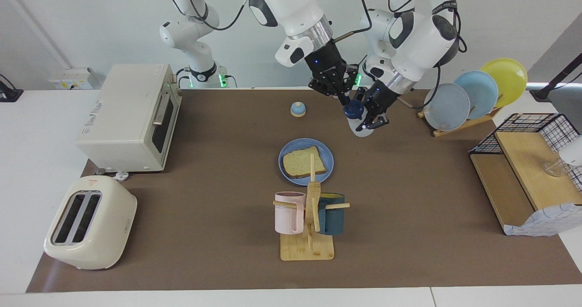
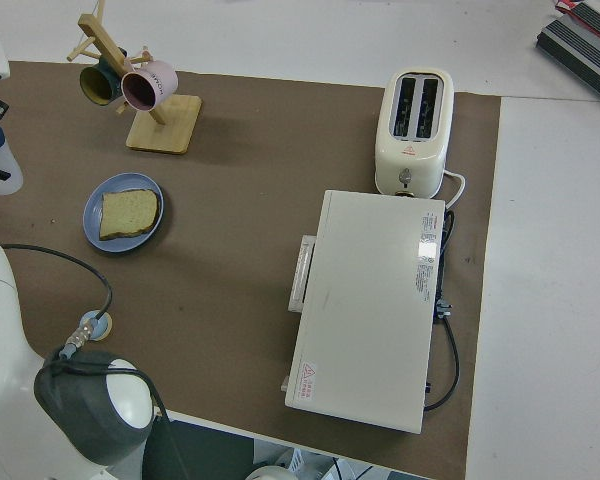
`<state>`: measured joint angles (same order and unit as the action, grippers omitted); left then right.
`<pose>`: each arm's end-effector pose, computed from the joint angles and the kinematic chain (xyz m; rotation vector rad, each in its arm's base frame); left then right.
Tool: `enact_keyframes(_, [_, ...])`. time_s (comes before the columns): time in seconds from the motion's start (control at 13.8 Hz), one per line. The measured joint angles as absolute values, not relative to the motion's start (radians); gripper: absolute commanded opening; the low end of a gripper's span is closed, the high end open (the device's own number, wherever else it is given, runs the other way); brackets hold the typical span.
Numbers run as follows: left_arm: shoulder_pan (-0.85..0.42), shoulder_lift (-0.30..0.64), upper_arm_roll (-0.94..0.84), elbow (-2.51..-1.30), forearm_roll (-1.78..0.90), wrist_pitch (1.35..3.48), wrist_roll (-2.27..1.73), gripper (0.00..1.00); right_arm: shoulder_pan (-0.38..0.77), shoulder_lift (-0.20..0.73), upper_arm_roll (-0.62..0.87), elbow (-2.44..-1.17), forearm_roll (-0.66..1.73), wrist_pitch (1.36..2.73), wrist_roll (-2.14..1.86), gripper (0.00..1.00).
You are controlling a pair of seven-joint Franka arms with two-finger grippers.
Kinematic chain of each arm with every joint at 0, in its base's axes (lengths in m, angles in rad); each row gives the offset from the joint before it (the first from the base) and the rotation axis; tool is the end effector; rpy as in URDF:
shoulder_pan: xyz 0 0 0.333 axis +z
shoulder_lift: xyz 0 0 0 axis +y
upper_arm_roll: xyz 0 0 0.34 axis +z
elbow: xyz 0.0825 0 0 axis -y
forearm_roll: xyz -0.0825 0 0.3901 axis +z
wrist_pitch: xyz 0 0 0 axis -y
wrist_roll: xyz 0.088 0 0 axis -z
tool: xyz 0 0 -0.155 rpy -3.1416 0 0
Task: Put bread on plate and add seasoning
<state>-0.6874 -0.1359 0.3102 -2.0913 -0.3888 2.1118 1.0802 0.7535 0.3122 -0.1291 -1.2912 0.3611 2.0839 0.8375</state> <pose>0.4939 -0.2266 0.4756 2.2475 -1.6723 0.3821 0.5597 0.4624 0.6104 -2.5536 0.3829 -0.1941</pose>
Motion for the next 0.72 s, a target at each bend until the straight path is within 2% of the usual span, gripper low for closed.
enact_keyframes(0.07, [-0.688, -0.136, 0.310, -2.091, -0.389, 2.112, 1.080, 0.00, 0.752, 0.312, -0.130, -1.291, 0.362, 2.085, 0.838, 0.00])
enact_keyframes(0.14, [-0.688, -0.137, 0.310, -2.091, -0.389, 2.112, 1.080, 0.00, 0.752, 0.312, -0.132, -1.291, 0.363, 2.091, 0.838, 0.21])
enact_keyframes(0.22, [-0.688, -0.138, 0.310, -2.091, -0.389, 2.112, 1.080, 0.00, 0.752, 0.312, -0.132, -1.291, 0.364, 2.101, 0.838, 0.65])
enact_keyframes(0.29, [-0.689, -0.139, 0.310, -2.091, -0.389, 2.112, 1.080, 0.00, 0.752, 0.312, -0.133, -1.291, 0.364, 2.106, 0.838, 1.00])
enact_keyframes(0.72, [-0.689, -0.140, 0.311, -2.093, -0.389, 2.112, 1.080, 0.00, 0.694, 0.309, -0.142, -1.305, 0.342, 2.078, 0.769, 1.00])
